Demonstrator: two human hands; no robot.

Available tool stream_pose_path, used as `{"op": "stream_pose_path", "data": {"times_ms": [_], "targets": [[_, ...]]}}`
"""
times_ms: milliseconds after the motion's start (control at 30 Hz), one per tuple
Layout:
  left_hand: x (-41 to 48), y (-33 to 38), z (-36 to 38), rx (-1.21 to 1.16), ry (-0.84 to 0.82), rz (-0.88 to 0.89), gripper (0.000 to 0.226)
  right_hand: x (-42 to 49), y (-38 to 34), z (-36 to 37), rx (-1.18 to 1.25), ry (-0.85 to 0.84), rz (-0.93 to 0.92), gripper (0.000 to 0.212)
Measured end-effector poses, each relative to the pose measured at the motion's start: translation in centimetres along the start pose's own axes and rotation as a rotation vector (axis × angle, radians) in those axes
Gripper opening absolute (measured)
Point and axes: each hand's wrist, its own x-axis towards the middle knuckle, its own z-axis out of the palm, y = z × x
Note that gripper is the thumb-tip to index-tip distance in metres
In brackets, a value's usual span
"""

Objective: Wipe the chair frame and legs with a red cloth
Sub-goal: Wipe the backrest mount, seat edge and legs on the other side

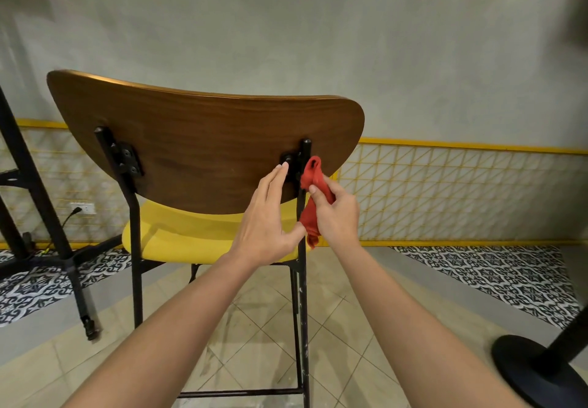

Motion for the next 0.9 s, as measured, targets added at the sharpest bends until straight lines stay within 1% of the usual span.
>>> {"op": "stream_pose_path", "data": {"times_ms": [100, 233, 300, 400, 467, 500, 600, 667, 800, 900], "targets": [[0.0, 0.1, -0.2, -0.036, 0.021, 0.000, 0.088, 0.4, -1.4, 0.6, 0.120, 0.062, -0.026, 0.032], [0.2, 0.1, -0.2, -0.059, 0.034, -0.008, 0.086, 0.3, -1.3, 1.1, 0.007, 0.061, -0.039, 0.032], [0.1, 0.2, 0.0, -0.062, 0.031, -0.013, 0.085, 0.1, -0.8, 0.6, -0.057, 0.014, -0.050, 0.029], [-0.1, 0.3, 0.3, -0.073, 0.032, -0.027, 0.084, 0.2, 0.3, -0.2, -0.140, -0.100, -0.028, 0.027], [-0.2, 0.3, 0.6, -0.063, 0.040, -0.032, 0.082, 0.2, 0.6, -0.6, -0.155, -0.117, -0.008, 0.029], [-0.2, 0.3, 0.7, -0.057, 0.046, -0.039, 0.081, 0.0, 0.6, -0.6, -0.148, -0.085, -0.009, 0.030], [-0.3, 0.2, 1.1, -0.035, 0.070, -0.065, 0.077, -0.5, -0.1, -0.7, -0.037, 0.095, -0.070, 0.031], [-0.5, -0.1, 1.3, -0.022, 0.077, -0.093, 0.075, -0.7, -0.4, -0.7, -0.025, 0.125, -0.146, 0.031], [-0.6, -0.5, 1.6, -0.046, 0.113, -0.163, 0.071, -0.7, 0.3, -0.2, -0.284, 0.044, -0.294, 0.029], [-0.8, -0.7, 1.8, -0.062, 0.117, -0.197, 0.072, -1.0, 1.1, 0.5, -0.426, 0.014, -0.278, 0.031]]}}
